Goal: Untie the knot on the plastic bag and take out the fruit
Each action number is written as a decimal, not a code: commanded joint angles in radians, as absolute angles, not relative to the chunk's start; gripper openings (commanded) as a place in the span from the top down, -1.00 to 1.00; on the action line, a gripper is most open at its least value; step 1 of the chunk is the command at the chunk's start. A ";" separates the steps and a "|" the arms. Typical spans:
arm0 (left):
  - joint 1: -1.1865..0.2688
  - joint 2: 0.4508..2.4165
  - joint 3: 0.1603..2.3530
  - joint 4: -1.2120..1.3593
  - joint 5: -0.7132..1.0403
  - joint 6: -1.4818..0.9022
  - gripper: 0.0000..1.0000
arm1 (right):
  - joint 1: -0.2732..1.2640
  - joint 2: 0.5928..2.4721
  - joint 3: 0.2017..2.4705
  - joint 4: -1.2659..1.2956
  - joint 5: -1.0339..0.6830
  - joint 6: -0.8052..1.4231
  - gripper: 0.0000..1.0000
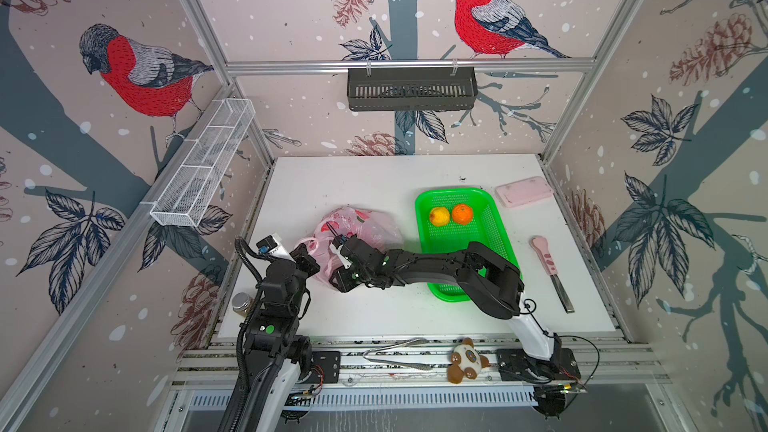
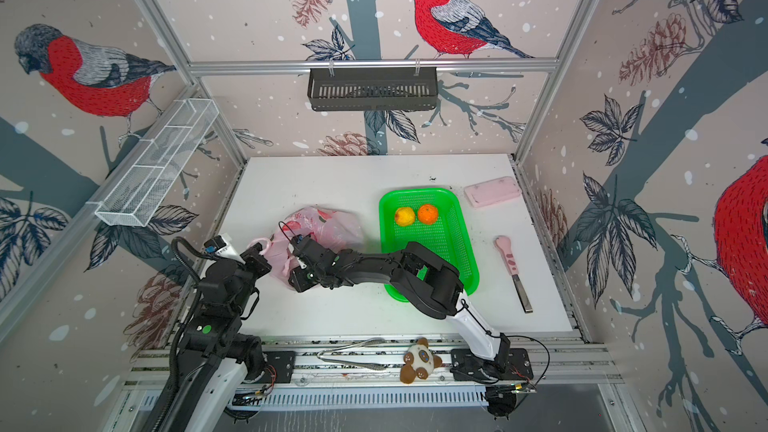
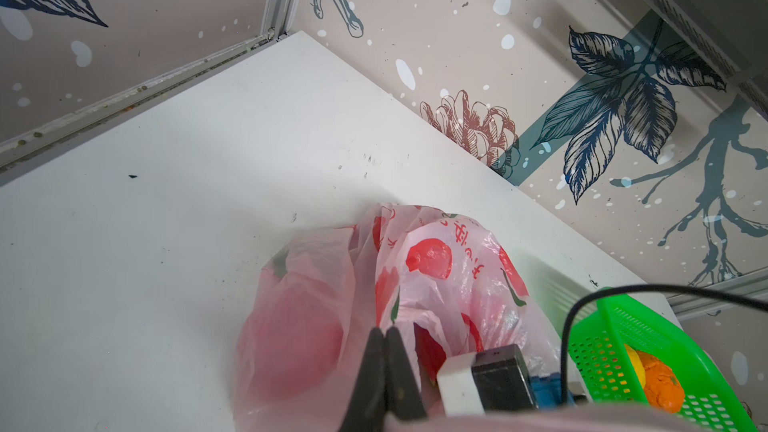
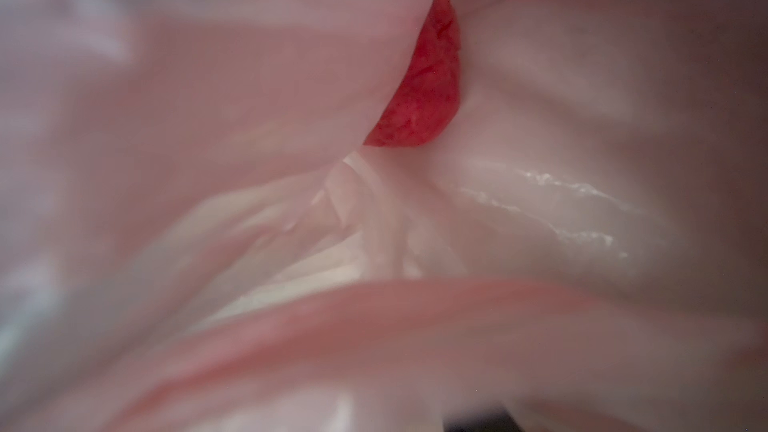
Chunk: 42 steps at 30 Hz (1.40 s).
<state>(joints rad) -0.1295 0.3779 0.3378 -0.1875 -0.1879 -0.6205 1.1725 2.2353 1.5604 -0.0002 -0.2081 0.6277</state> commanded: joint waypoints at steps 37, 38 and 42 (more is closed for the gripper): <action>-0.130 0.172 0.269 -0.258 -0.295 -0.650 1.00 | 1.185 2.221 1.676 -0.059 -0.165 0.526 -0.13; -0.130 0.173 0.269 -0.256 -0.293 -0.649 1.00 | 1.186 2.236 1.691 -0.064 -0.170 0.531 -0.13; -0.130 0.173 0.270 -0.255 -0.293 -0.642 1.00 | 1.187 2.279 1.734 -0.076 -0.167 0.546 -0.07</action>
